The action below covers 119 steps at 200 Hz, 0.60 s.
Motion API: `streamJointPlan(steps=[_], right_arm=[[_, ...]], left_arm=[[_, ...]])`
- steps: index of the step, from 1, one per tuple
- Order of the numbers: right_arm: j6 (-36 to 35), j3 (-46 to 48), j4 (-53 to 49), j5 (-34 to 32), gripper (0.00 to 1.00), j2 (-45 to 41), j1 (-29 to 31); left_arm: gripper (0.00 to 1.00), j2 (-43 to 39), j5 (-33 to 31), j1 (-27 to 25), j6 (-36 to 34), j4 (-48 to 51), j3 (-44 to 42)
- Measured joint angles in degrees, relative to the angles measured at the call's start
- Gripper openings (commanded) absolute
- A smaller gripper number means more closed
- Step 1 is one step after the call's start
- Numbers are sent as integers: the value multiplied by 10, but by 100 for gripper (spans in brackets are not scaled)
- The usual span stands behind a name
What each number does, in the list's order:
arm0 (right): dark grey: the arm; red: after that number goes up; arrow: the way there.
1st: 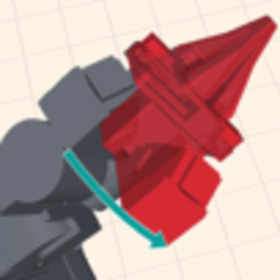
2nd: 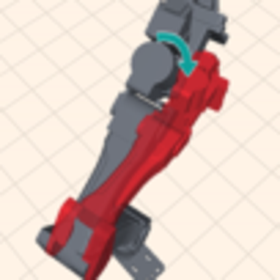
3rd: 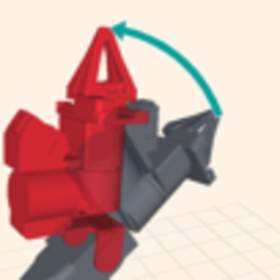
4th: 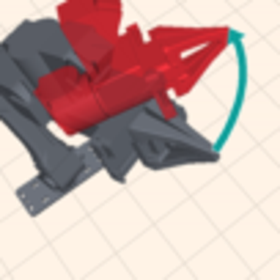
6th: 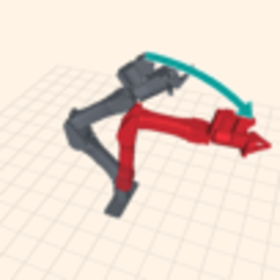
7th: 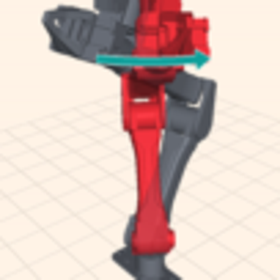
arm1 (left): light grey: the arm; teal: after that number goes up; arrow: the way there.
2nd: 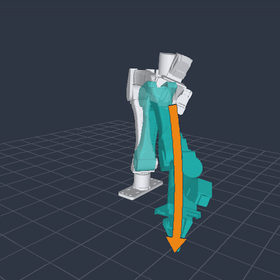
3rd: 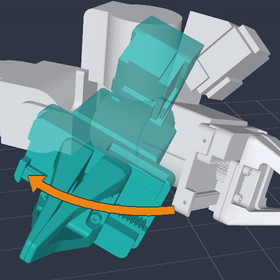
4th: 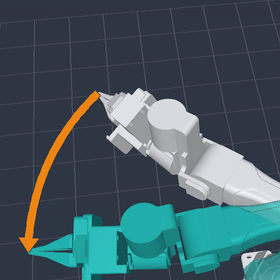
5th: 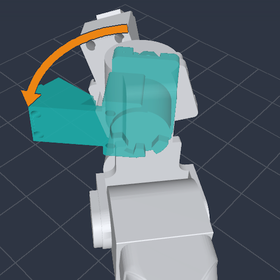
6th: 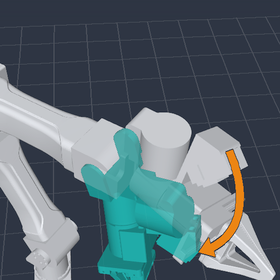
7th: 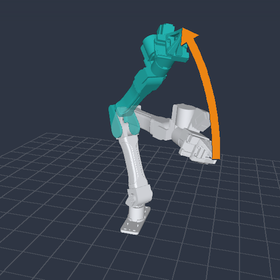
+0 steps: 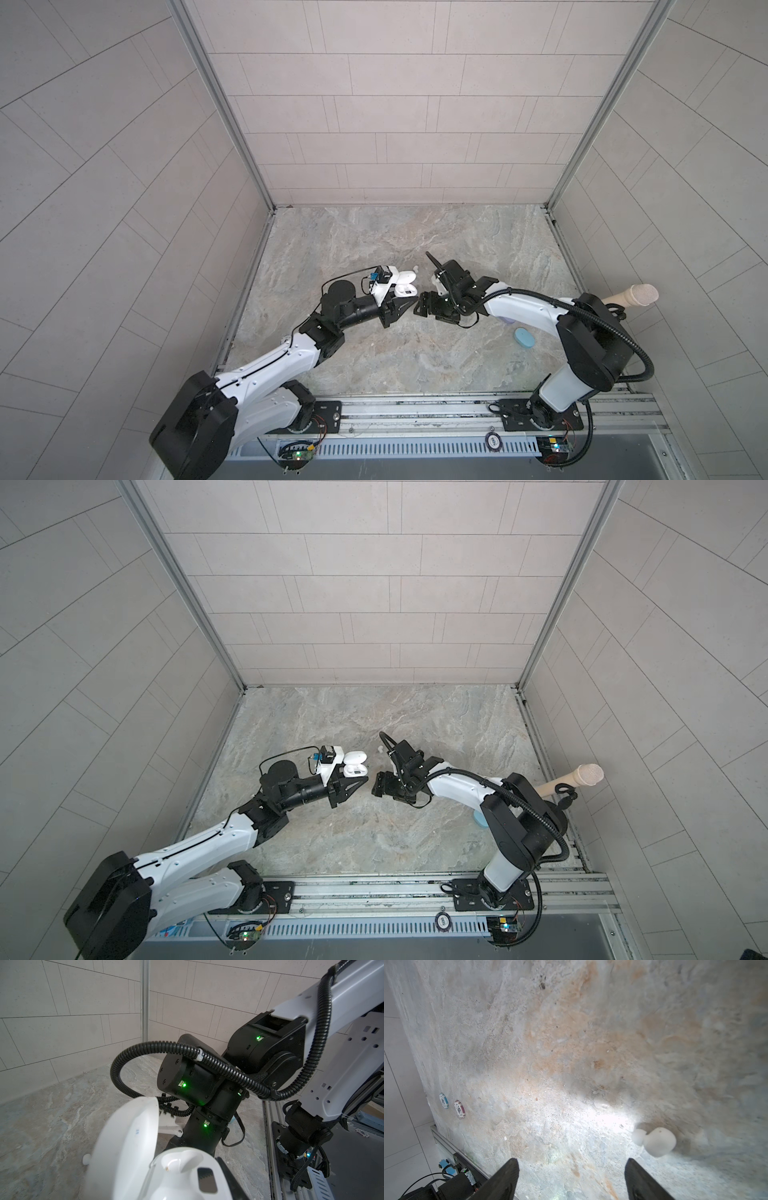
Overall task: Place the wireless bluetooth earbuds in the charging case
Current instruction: 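Lower the open right gripper over the white earbud on the table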
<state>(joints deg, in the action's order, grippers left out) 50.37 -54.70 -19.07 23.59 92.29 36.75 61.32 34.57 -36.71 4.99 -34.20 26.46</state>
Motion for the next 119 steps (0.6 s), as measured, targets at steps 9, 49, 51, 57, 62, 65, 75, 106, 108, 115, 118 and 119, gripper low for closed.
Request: streamJointPlan(steps=[9, 49, 51, 57, 62, 65, 75, 106, 108, 115, 118, 119], right_arm=[[-5, -5, -13, -9, 83, -1, 0], [-22, -16, -62, -55, 83, -6, -1], [-22, -15, -63, -56, 83, -6, -1], [-22, -12, -62, -59, 83, -6, -1], [-22, -10, -62, -59, 83, -6, -1], [-21, -8, -62, -60, 83, -5, -1], [-21, -4, -60, -60, 83, -1, -1], [-18, -1, -49, -59, 83, 25, -2], [-17, -1, -47, -58, 83, 26, -2], [-16, -1, -43, -58, 83, 31, -3], [-16, -1, -41, -57, 83, 34, -4], [-15, -1, -41, -57, 83, 35, -4]], left_arm=[[10, -2, 0, 0, 0, 0, -2], [10, -5, 0, 0, 0, 2, -6], [10, -5, 0, 0, 0, 2, -6], [10, -5, 0, 0, 0, 2, -6], [10, -6, 0, 0, 0, 2, -6], [10, -7, 0, 0, 0, 2, -6], [11, -8, 0, 0, 0, 2, -7], [11, -12, 0, 0, 0, 2, -8], [11, -12, 0, 0, 0, 2, -8], [10, -13, -1, 0, 0, 2, -8], [10, -13, -1, 0, 0, 2, -8], [11, -13, -1, 0, 0, 2, -8]])
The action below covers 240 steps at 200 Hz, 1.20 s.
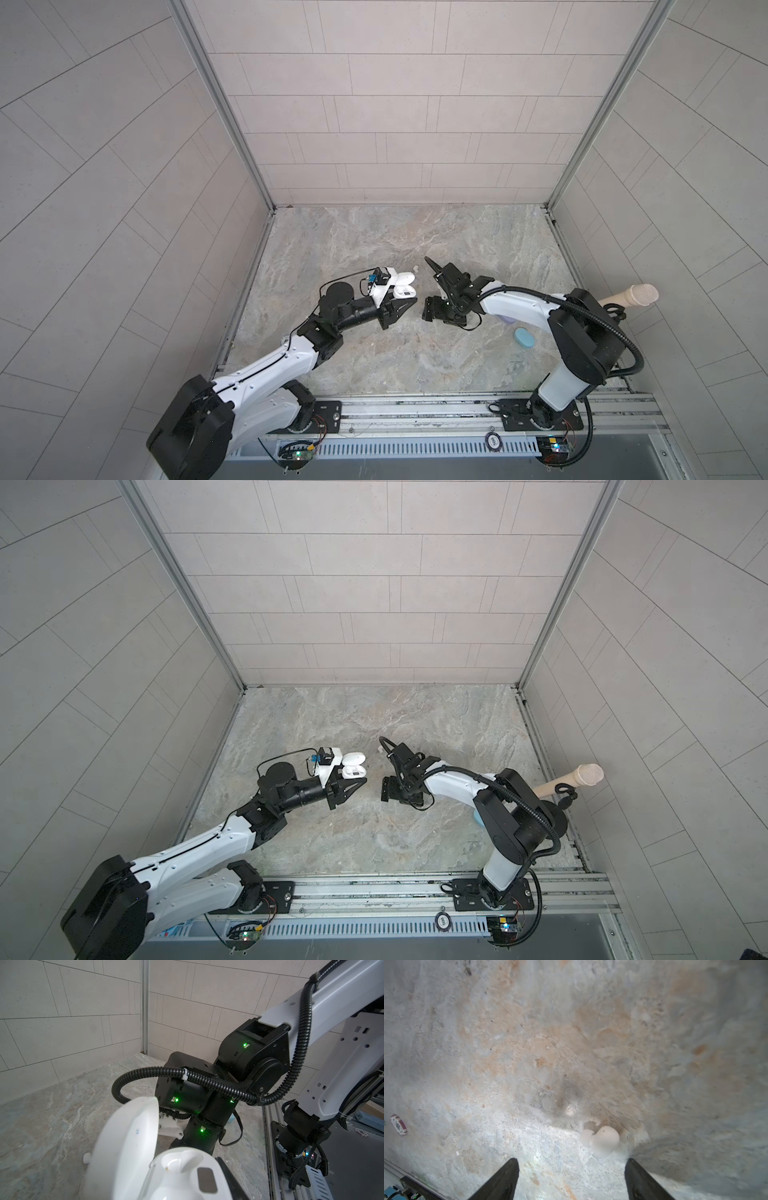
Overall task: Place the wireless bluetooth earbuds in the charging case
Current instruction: 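Lower the open right gripper over the white earbud on the table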
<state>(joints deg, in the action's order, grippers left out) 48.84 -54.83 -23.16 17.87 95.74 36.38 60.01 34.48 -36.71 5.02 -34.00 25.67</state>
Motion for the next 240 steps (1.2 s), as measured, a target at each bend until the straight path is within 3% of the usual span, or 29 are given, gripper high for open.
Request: streamJointPlan(steps=[162, 240], right_arm=[[26, -63, 29, 36, 83, 21, 9], [37, -63, -3, -2, 69, 26, 3]], left_arm=[[10, -6, -3, 0, 0, 1, -3], [11, -14, -5, 0, 4, 2, -4]])
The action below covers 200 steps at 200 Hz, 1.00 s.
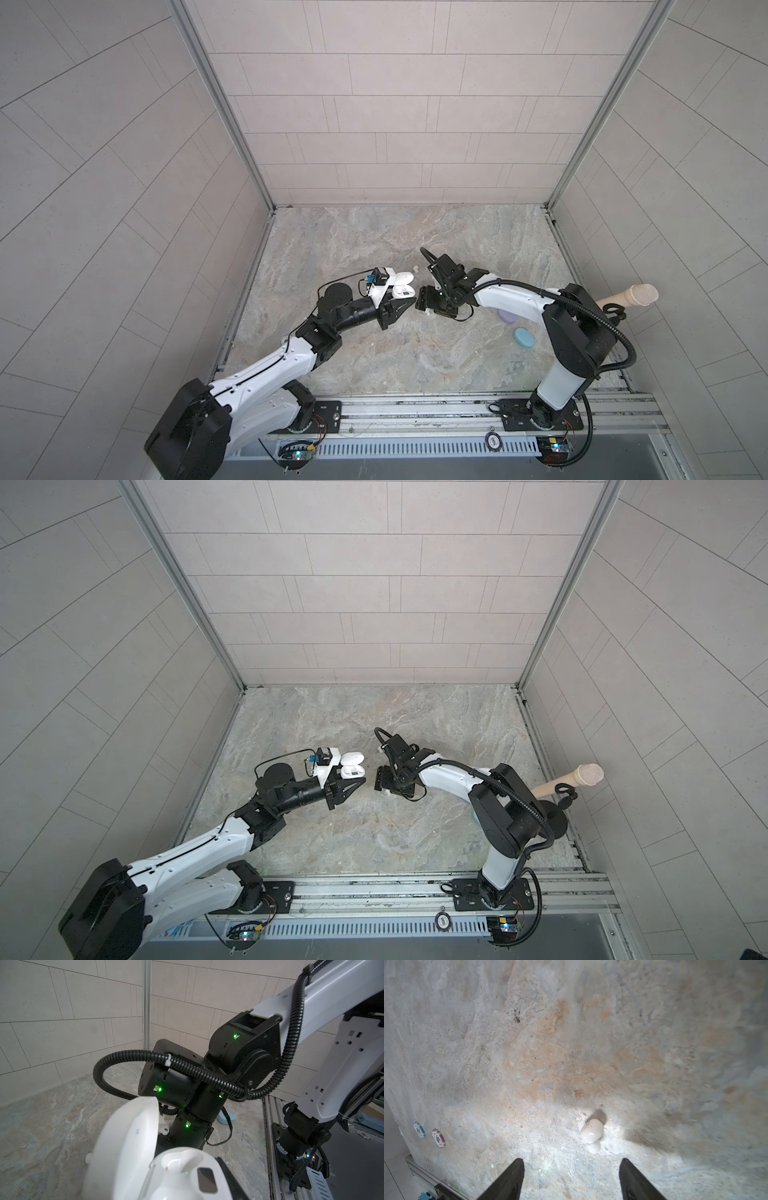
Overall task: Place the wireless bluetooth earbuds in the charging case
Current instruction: 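Lower the open right gripper over the white earbud on the table, then close the right gripper on the white earbud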
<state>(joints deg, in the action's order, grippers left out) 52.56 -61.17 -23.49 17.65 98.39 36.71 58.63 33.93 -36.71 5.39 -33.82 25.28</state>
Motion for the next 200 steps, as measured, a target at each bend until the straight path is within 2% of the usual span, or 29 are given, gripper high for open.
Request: streamJointPlan(steps=[33, 67, 111, 154, 200], right_arm=[[9, -2, -9, -29, 57, 22, 0], [17, -16, -24, -52, 52, 37, 0], [13, -55, -49, -71, 38, 46, 0], [-2, -112, -96, -80, 32, 93, 6], [-12, -144, -149, -92, 30, 118, 12]], left_arm=[[11, -10, -3, 0, 5, 0, -6], [11, -16, -6, 0, 9, -1, -13], [10, -19, -6, 0, 11, -2, -14], [10, -19, -6, 0, 12, -2, -16], [10, -22, -6, 0, 12, -2, -19]])
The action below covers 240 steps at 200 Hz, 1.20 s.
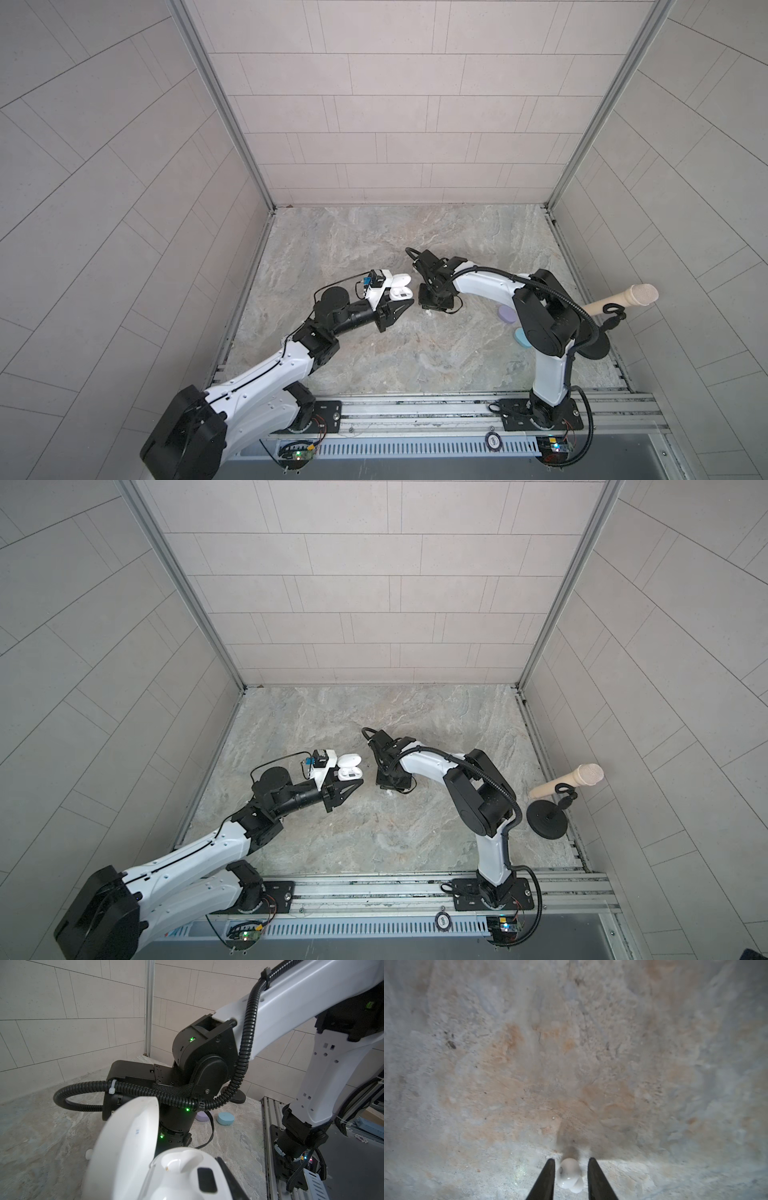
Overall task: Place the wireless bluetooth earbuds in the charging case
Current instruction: 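Close the right gripper on the white earbud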
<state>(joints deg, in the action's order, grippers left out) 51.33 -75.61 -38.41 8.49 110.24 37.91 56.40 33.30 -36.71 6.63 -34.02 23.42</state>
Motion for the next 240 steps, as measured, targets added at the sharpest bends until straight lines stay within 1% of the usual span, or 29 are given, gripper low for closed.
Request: streamJointPlan(steps=[97, 183, 240], right_arm=[[-1, -19, -23, 1, 29, 24, 11], [-3, -22, -30, -2, 19, 26, 12], [-4, -22, -28, -2, 17, 26, 12]], left_arm=[[10, -2, -1, 0, 0, -2, -5], [11, -6, -2, 0, 0, -3, -6], [11, -11, -2, 0, 0, -2, -6]])
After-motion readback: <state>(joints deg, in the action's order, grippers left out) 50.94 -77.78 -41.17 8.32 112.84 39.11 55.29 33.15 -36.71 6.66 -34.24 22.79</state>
